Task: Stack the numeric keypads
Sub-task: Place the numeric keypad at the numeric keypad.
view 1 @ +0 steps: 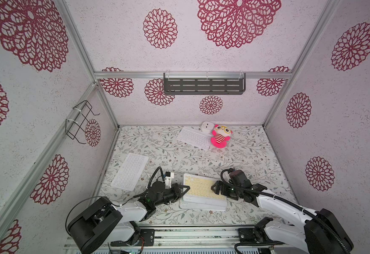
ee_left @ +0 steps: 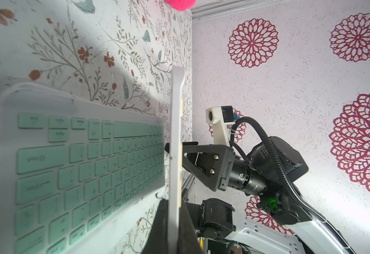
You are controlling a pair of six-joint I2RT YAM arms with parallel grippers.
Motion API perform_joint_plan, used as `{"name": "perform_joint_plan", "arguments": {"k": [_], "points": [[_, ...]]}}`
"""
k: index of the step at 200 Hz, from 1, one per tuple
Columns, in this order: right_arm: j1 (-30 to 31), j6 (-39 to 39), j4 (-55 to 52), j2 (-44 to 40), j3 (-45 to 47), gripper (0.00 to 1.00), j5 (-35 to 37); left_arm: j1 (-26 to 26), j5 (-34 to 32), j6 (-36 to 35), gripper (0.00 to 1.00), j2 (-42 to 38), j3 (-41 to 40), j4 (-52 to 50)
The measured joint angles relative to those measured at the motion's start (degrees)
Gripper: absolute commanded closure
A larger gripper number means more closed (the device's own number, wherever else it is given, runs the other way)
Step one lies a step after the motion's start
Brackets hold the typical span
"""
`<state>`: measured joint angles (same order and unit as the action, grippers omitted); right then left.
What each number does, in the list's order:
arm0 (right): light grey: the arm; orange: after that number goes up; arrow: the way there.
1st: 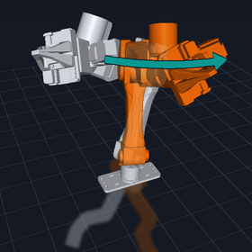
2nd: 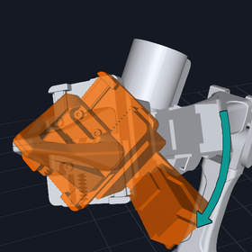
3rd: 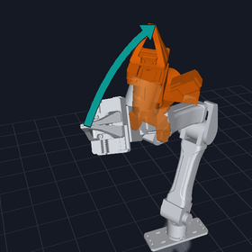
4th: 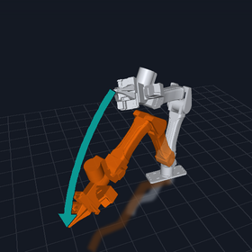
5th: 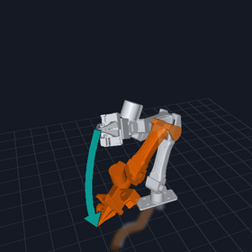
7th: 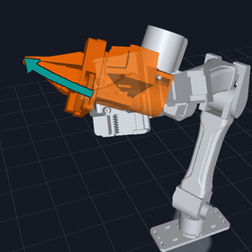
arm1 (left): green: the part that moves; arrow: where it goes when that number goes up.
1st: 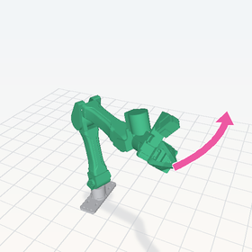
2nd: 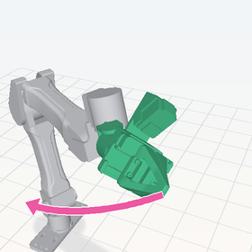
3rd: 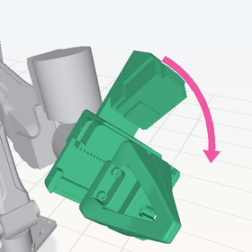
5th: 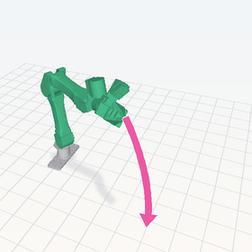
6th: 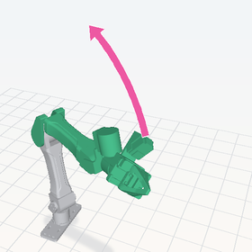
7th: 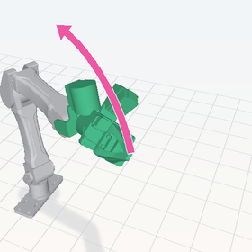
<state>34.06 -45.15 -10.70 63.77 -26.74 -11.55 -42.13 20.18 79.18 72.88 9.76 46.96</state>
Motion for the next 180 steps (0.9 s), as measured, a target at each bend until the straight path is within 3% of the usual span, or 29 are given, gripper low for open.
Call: {"name": "perform_joint_plan", "arguments": {"k": [68,139,180], "points": [[1.8,-0.2,-0.5,0.7,-0.4,0.01,1.6,-0.3,-1.7,-2.7,1.00,-8.7,0.0,-11.2],[3.6,-0.4,-2.3,0.7,-1.5,0.01,5.1,-1.4,-1.5,-0.9,1.00,0.1,0.2,-4.0],[4.1,-0.6,-2.4,2.9,-1.5,0.02,6.8,-1.4,-1.9,-0.2,1.00,0.2,-0.9,-2.5]]}}
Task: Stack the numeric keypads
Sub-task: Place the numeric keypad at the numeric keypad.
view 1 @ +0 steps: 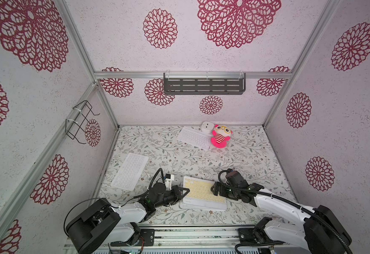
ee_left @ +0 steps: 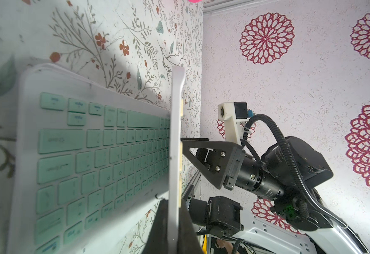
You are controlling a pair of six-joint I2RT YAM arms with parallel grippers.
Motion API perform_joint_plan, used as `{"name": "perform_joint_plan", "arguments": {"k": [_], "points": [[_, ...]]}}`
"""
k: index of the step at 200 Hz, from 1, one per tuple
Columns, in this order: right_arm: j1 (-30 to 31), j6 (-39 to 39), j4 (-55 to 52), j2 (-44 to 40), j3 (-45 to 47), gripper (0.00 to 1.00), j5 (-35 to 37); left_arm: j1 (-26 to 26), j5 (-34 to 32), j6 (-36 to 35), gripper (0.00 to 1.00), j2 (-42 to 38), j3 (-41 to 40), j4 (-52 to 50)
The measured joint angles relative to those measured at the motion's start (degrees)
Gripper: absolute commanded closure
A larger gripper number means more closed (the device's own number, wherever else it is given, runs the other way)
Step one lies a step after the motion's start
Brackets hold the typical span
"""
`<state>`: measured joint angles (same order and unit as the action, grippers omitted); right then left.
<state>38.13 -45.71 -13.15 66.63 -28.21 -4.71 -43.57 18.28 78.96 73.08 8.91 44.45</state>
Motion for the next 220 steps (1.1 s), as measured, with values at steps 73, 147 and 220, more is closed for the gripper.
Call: {"name": "perform_joint_plan", "arguments": {"k": [73,147,220], "points": [[1.4,-0.6,1.7,1.9,0.0,0.01,1.3,-0.3,-1.3,-3.2,0.29,-5.5,1.4,-12.4],[1.9,-0.9,1.9,2.4,-0.2,0.01,2.0,-0.3,-3.8,-5.9,0.03,-7.6,3.5,-23.2],[2.5,-1.5,1.9,2.9,-0.5,0.02,3.0,-0.3,-7.3,-8.4,0.01,-9.8,7.7,-31.1]]}}
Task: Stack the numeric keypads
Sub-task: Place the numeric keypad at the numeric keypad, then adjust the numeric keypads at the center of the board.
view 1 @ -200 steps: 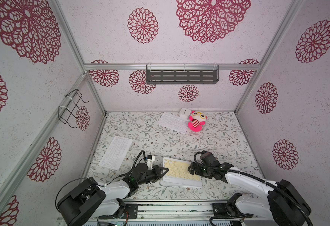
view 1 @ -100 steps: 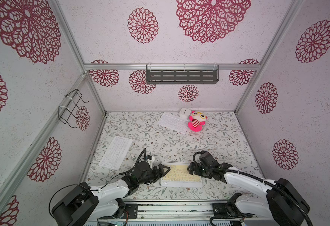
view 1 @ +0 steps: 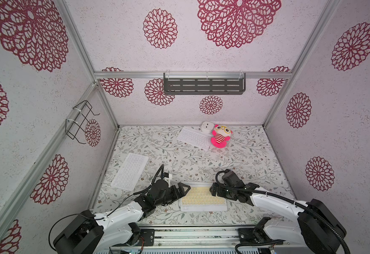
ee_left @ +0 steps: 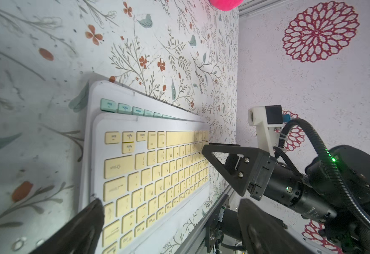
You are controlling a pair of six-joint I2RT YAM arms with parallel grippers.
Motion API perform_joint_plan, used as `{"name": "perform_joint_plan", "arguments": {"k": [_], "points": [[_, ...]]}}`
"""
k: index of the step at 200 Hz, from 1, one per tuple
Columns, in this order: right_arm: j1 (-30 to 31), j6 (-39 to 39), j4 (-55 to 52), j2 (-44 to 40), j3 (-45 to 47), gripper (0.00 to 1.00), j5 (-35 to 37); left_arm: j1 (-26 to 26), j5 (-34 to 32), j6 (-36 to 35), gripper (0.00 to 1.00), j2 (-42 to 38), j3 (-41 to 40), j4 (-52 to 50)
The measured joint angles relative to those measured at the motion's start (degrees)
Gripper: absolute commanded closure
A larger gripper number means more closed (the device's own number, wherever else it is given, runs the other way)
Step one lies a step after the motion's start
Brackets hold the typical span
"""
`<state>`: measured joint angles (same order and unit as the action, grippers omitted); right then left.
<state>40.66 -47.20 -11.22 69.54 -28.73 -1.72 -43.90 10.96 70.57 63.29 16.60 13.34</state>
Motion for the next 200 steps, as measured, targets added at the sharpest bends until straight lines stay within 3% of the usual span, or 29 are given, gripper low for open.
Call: {"name": "perform_joint_plan", "arguments": {"k": [53,93,148,200], "points": [[0.0,0.0,-0.8,1.2,-1.1,0.02,0.2,-3.9,-6.1,-9.3,0.03,-1.0,12.4,-27.6],[0.0,0.0,-1.2,1.6,-1.6,0.01,0.5,-10.5,-7.9,-14.7,0.03,-2.3,14.0,-39.5],[0.0,0.0,-2.4,2.3,-2.4,0.02,0.5,-19.7,-12.0,-17.1,0.02,9.7,16.7,-44.2],[0.0,0.0,-2.5,2.3,-2.4,0.02,0.5,-21.5,-16.0,-17.5,0.01,14.7,19.5,-43.1]]}}
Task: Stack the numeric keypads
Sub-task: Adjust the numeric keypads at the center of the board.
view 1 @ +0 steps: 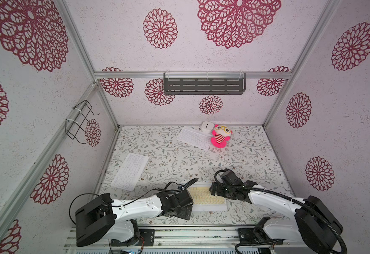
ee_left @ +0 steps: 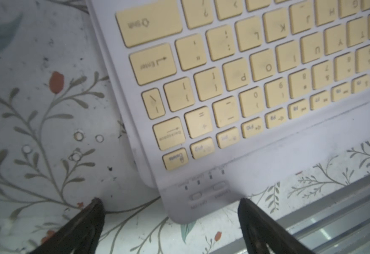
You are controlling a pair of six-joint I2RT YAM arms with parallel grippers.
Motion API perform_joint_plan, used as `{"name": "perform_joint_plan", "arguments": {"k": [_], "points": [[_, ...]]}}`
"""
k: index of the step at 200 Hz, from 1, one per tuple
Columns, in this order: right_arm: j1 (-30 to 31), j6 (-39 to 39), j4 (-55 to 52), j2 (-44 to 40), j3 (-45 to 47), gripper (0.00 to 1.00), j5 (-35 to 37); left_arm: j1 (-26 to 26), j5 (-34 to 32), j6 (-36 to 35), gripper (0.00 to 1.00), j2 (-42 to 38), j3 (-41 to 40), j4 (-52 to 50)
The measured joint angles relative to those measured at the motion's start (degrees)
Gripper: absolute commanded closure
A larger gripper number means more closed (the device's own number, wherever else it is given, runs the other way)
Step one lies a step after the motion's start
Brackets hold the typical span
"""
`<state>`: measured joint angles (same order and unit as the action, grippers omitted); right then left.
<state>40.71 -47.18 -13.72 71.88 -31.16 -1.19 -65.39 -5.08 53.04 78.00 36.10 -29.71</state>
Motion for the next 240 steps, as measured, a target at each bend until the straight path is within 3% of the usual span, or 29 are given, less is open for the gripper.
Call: {"name": "perform_joint_plan", "arguments": {"k": [115,240], "points": [[0.3,0.0,-1.0,-0.5,-0.1,0.01,0.0,-0.3,-4.8,-2.4,0.14,4.3,2.8,-2.9],[0.8,3.0,-7.3,-3.1,-4.5,0.01,4.0,-1.1,-5.7,-2.5,0.07,3.7,3.0,-2.8]]}}
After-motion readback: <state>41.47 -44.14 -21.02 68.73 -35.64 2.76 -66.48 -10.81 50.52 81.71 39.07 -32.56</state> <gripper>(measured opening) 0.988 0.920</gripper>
